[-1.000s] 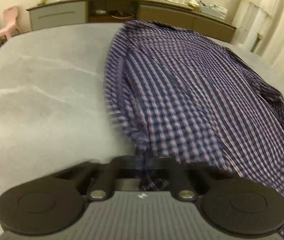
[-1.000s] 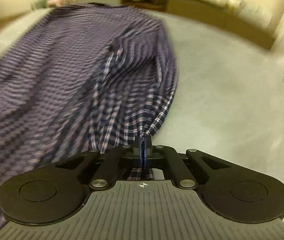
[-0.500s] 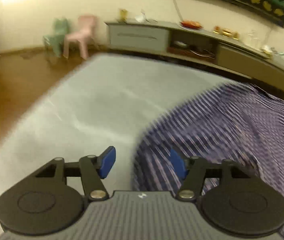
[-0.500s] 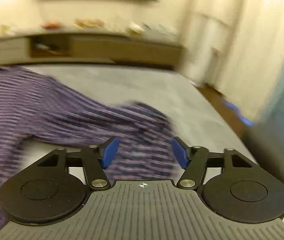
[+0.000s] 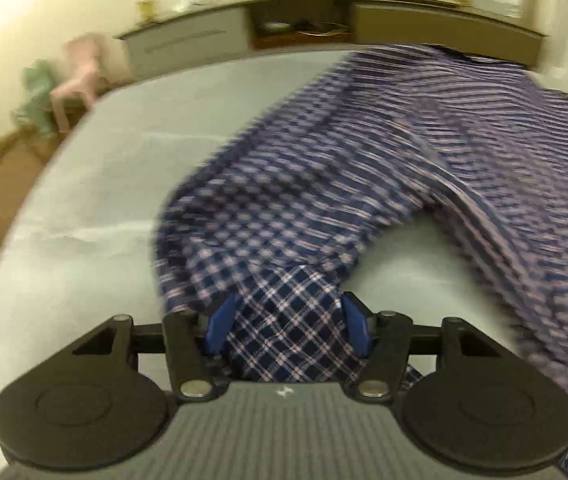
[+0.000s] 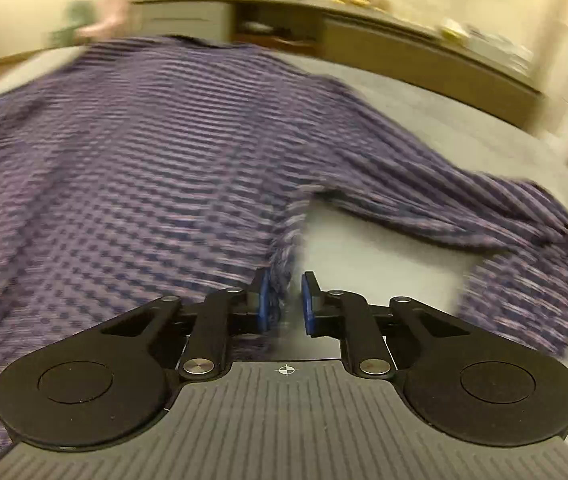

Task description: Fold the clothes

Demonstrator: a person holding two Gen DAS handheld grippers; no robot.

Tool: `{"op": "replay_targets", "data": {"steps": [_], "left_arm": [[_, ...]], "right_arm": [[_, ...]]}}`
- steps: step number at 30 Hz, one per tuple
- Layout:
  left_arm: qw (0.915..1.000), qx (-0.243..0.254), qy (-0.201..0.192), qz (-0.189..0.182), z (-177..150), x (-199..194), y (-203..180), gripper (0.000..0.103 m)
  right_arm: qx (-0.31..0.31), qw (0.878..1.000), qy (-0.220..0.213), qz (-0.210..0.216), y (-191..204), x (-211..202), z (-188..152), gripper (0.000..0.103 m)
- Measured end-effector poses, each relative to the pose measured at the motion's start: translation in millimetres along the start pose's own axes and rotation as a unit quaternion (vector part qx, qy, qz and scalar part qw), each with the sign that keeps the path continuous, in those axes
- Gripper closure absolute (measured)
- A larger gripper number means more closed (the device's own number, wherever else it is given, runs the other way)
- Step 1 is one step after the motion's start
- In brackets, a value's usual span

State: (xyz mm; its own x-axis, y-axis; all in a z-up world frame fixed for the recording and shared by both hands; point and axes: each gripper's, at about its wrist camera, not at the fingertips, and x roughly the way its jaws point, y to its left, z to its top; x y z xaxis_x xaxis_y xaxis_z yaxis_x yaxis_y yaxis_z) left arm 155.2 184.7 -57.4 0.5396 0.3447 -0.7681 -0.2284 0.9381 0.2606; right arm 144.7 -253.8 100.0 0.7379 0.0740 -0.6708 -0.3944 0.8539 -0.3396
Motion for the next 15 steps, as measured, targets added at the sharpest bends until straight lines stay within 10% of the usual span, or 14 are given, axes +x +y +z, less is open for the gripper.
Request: {"op": "replay_targets", "data": {"steps": [6, 10, 15], "left_arm": [[0.9849, 0.047, 0.002, 0.167, -7, 1, 8, 0.043], [0.9965, 0.069, -0.041, 0.023, -31, -56, -4, 0.044], [0.9693, 0.167, -0.092, -0.155, -96, -139, -49, 0.033]], "right_arm": [[-0.025, 0.994, 0.040, -0.100, -17, 20, -6, 0.092], [0.050, 0.999, 0.002, -0.014, -32, -19, -7, 0.072], [0.069, 0.986, -0.068, 0.134, -10, -98, -39, 0.055]]}}
